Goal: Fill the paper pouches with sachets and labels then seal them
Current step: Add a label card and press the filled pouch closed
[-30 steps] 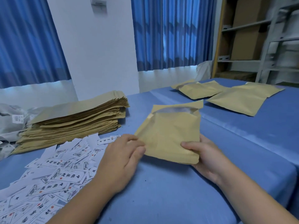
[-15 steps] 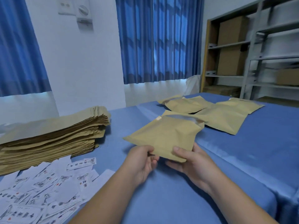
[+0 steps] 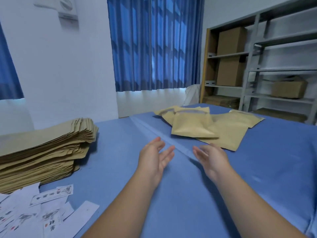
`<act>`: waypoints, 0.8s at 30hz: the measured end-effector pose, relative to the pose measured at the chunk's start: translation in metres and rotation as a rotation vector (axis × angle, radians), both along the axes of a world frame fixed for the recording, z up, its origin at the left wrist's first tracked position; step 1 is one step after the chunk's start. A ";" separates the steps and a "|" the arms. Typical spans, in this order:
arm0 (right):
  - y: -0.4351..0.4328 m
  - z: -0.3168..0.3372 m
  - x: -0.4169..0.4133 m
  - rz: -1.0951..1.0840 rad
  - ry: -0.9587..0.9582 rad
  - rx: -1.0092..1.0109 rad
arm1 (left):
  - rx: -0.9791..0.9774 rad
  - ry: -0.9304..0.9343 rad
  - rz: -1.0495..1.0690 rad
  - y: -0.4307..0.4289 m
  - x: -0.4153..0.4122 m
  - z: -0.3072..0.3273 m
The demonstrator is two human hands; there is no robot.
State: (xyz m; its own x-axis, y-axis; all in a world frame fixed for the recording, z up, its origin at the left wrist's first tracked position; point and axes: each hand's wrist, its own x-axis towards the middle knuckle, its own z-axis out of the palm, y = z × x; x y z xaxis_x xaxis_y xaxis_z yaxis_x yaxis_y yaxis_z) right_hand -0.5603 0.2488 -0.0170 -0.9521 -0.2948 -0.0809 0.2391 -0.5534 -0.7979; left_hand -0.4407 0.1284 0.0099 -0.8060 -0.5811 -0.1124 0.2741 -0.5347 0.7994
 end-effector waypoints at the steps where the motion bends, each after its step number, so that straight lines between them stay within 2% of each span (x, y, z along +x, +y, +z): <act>1: -0.005 -0.007 0.004 0.038 -0.006 0.031 | -0.013 -0.024 -0.010 -0.003 0.007 -0.003; 8: -0.062 0.000 0.058 0.254 0.041 0.163 | -0.152 -0.183 0.103 -0.047 0.072 0.012; 15: -0.146 0.023 0.157 0.545 0.197 0.212 | -0.384 -0.277 0.207 -0.104 0.194 0.029; 21: -0.188 0.018 0.244 0.717 0.338 0.295 | -0.486 -0.507 0.449 -0.165 0.331 0.008; 24: -0.197 0.003 0.279 0.704 0.520 0.450 | -0.556 -0.653 0.618 -0.196 0.379 -0.015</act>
